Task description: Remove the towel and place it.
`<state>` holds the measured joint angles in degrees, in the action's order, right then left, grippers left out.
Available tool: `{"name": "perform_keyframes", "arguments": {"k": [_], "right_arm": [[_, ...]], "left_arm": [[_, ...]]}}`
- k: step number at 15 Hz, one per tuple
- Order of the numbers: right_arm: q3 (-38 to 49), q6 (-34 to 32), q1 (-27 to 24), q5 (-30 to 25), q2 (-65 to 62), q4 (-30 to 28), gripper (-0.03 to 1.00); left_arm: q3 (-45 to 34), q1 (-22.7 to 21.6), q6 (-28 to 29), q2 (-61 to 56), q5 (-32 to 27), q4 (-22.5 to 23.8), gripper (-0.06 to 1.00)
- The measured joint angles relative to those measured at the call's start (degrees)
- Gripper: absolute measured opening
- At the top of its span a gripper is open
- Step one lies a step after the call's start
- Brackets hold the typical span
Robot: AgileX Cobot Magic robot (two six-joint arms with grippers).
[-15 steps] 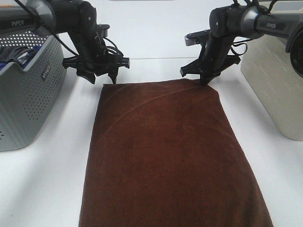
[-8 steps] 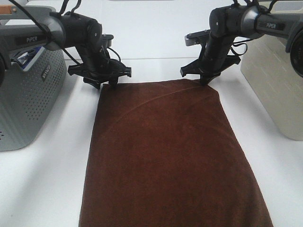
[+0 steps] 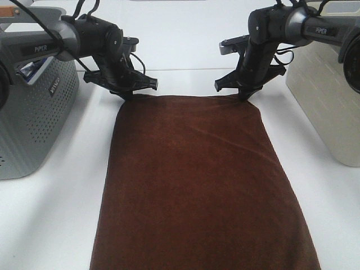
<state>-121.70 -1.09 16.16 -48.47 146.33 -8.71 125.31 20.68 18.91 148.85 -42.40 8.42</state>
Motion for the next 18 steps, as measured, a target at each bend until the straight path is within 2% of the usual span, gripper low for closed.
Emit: {"name": "perform_keyframes", "arguments": {"k": [4,5,9,11,18], "right_arm": [[-6.07,-0.06,-0.06,0.57,0.92,-3.72,0.00],[-8.42,-0.06,-0.06,2.29,0.92,-5.16,0.00],[-9.45,-0.06,-0.06,7.51,0.92,-6.42,0.00],[-9.45,-0.06,-0.06,12.20,0.92,-7.51,0.00],[-9.45,-0.06,-0.11,24.35,1.03,-8.82,0.00]], "left_arm": [[5.61,0.00,-0.06,0.52,7.28,3.72,0.01],[5.79,0.00,-0.11,0.52,10.49,5.61,0.01],[5.79,-0.06,0.11,0.52,16.56,10.37,0.01],[5.79,-0.17,0.06,0.52,20.91,14.50,0.01],[5.79,-4.13,7.68,0.92,31.05,15.81,0.01]]}}
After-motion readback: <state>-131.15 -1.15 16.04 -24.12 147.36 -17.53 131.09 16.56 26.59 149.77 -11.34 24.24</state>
